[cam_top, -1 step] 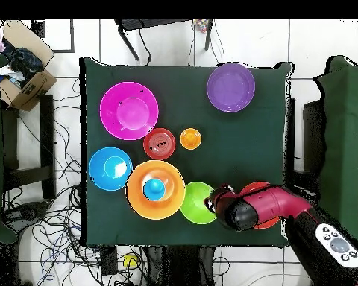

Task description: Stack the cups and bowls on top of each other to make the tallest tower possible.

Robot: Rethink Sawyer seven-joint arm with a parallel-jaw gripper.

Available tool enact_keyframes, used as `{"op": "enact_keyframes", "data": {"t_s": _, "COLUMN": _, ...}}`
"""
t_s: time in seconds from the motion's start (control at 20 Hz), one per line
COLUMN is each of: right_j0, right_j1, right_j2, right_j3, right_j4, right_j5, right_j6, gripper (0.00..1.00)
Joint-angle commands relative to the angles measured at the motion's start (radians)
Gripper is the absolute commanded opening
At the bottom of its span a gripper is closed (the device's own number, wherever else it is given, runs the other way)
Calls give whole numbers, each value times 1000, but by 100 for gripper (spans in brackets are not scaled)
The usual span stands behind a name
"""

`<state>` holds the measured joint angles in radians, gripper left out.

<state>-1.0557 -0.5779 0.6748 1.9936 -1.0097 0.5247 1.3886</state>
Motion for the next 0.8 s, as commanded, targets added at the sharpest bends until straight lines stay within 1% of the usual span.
{"op": "enact_keyframes", "data": {"t_s": 0.05, "right_j0": 7, "right_j1": -163, "right_j2": 67, "right_j3": -22, "right_j4": -90, "right_j5": 19, "right_j6": -285, "gripper": 0}}
{"op": "enact_keyframes", "data": {"t_s": 0.15, "right_j0": 3, "right_j1": -191, "right_j2": 79, "right_j3": -28, "right_j4": -72, "right_j5": 49, "right_j6": -318, "gripper": 0}}
{"op": "enact_keyframes", "data": {"t_s": 0.3, "right_j0": -19, "right_j1": -215, "right_j2": 100, "right_j3": -35, "right_j4": -29, "right_j5": 98, "right_j6": -366, "gripper": 0}}
{"op": "enact_keyframes", "data": {"t_s": 0.55, "right_j0": -32, "right_j1": -255, "right_j2": 135, "right_j3": -27, "right_j4": 13, "right_j5": 146, "right_j6": -395, "gripper": 0}}
{"op": "enact_keyframes", "data": {"t_s": 0.65, "right_j0": -45, "right_j1": -280, "right_j2": 168, "right_j3": -11, "right_j4": 68, "right_j5": 175, "right_j6": -400, "gripper": 0}}
{"op": "enact_keyframes", "data": {"t_s": 0.8, "right_j0": -74, "right_j1": -323, "right_j2": 242, "right_j3": 27, "right_j4": 191, "right_j5": 236, "right_j6": -405, "gripper": 0}}
